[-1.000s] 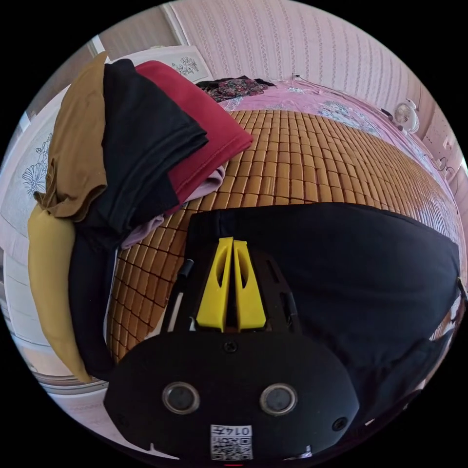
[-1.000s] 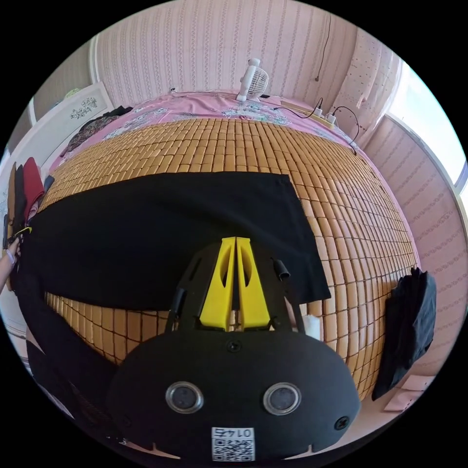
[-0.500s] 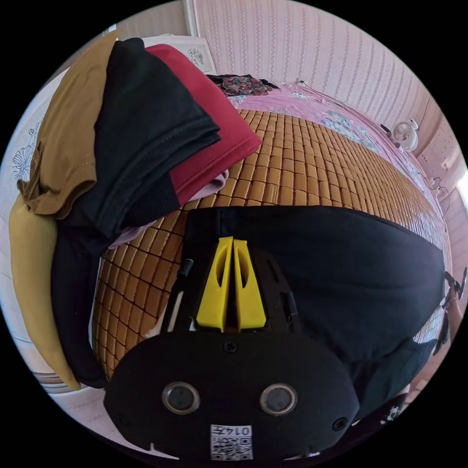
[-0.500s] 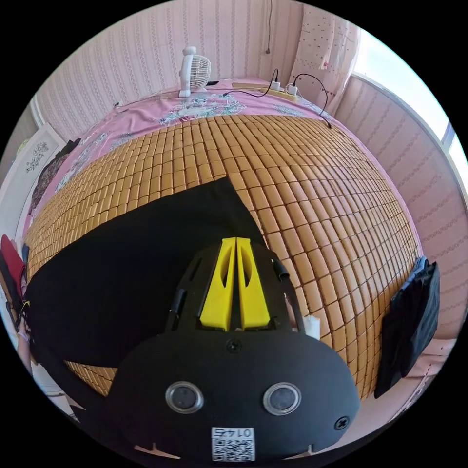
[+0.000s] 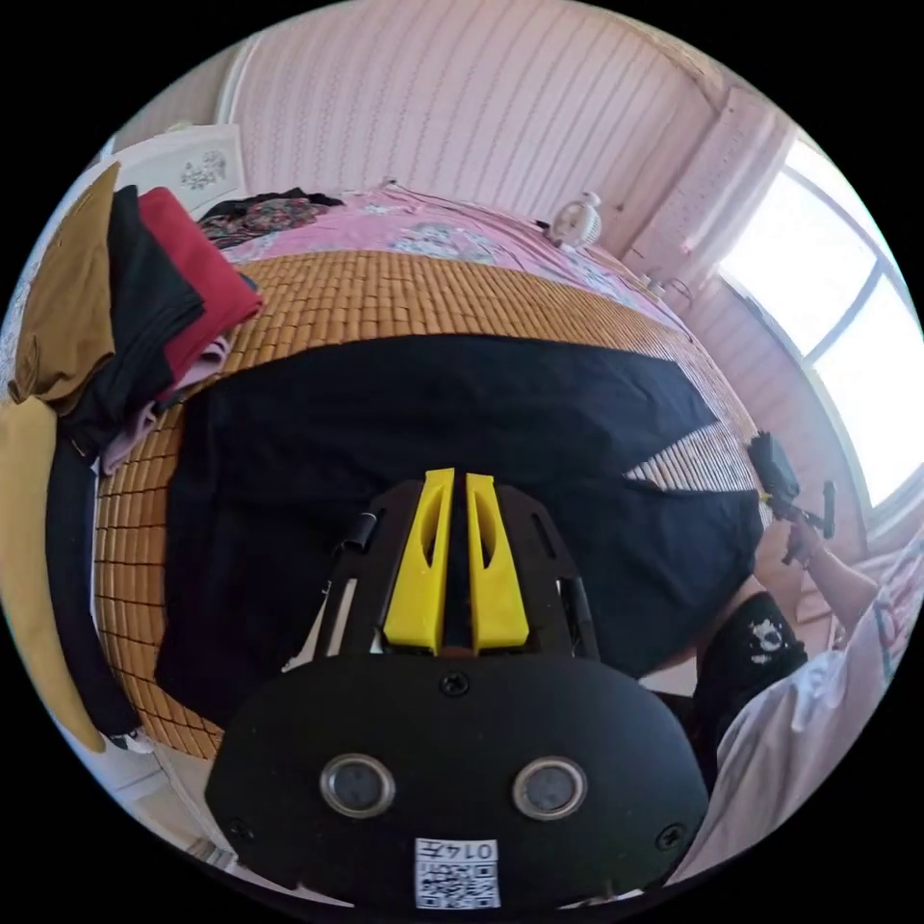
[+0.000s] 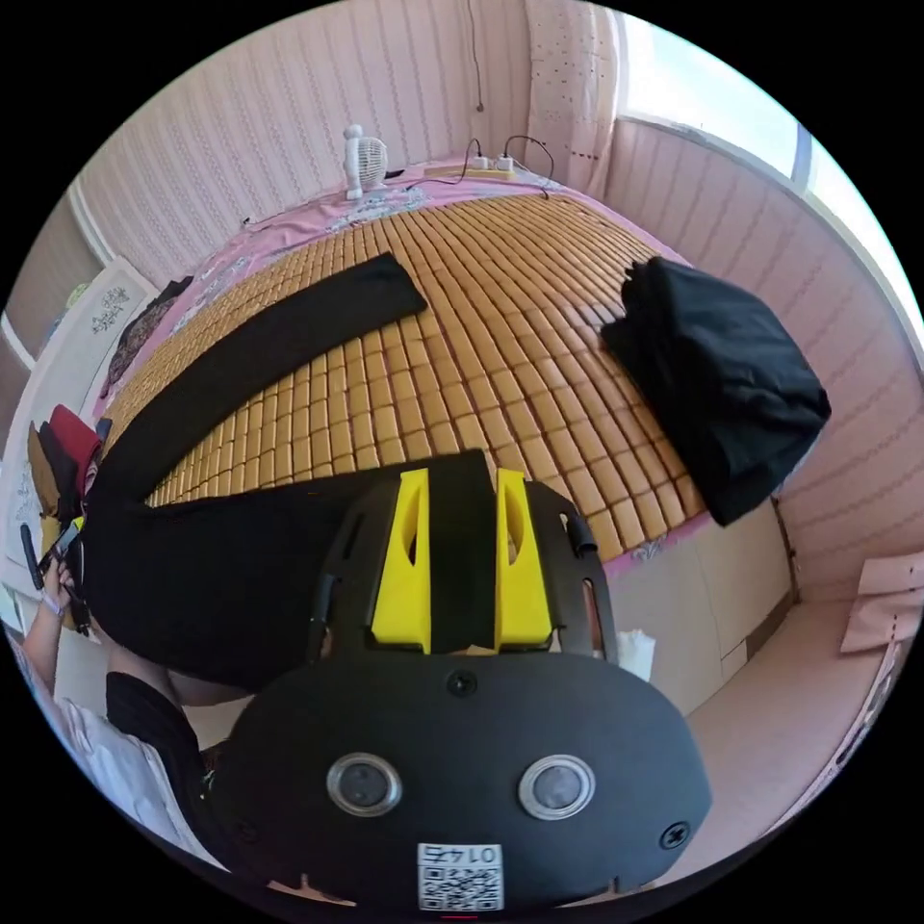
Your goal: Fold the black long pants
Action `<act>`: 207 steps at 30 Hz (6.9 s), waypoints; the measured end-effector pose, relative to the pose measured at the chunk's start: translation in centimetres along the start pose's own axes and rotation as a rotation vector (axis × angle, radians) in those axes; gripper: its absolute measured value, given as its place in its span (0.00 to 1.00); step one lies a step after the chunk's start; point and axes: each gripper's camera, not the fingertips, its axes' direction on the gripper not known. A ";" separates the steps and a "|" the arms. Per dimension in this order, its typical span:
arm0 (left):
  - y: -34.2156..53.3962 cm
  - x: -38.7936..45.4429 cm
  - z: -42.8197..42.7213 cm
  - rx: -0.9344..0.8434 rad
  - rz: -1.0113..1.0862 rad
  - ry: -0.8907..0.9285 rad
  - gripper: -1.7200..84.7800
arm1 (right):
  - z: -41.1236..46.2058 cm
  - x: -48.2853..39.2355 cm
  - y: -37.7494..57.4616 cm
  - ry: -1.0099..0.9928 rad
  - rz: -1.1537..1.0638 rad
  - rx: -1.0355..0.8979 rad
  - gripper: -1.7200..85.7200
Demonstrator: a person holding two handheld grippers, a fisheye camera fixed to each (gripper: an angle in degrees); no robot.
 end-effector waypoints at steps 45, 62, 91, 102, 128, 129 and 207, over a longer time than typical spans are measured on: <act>11.1 6.9 8.2 -0.256 0.001 0.178 0.01 | -9.1 17.0 7.3 -0.194 0.506 0.093 0.10; 28.2 -16.1 -3.9 0.243 -0.902 -0.036 0.13 | -7.6 15.3 9.9 -0.340 0.517 -0.001 0.13; 34.7 -21.4 -4.4 0.226 -0.879 -0.076 0.02 | -6.9 13.7 12.4 -0.320 0.571 0.007 0.20; 34.8 -21.2 -5.3 0.196 -0.877 -0.112 0.01 | -3.8 16.7 13.2 -0.482 0.801 0.065 0.17; 31.6 -15.2 -13.9 0.323 -0.522 -0.047 0.01 | -13.3 2.5 -2.0 -0.319 0.090 0.236 0.03; 30.8 -15.2 -14.1 0.332 -0.509 -0.048 0.01 | -13.1 0.6 -4.7 -0.310 0.054 0.246 0.03; 9.9 33.5 7.9 -0.134 0.512 0.204 0.11 | -1.0 2.8 -6.2 -0.324 0.054 0.005 0.14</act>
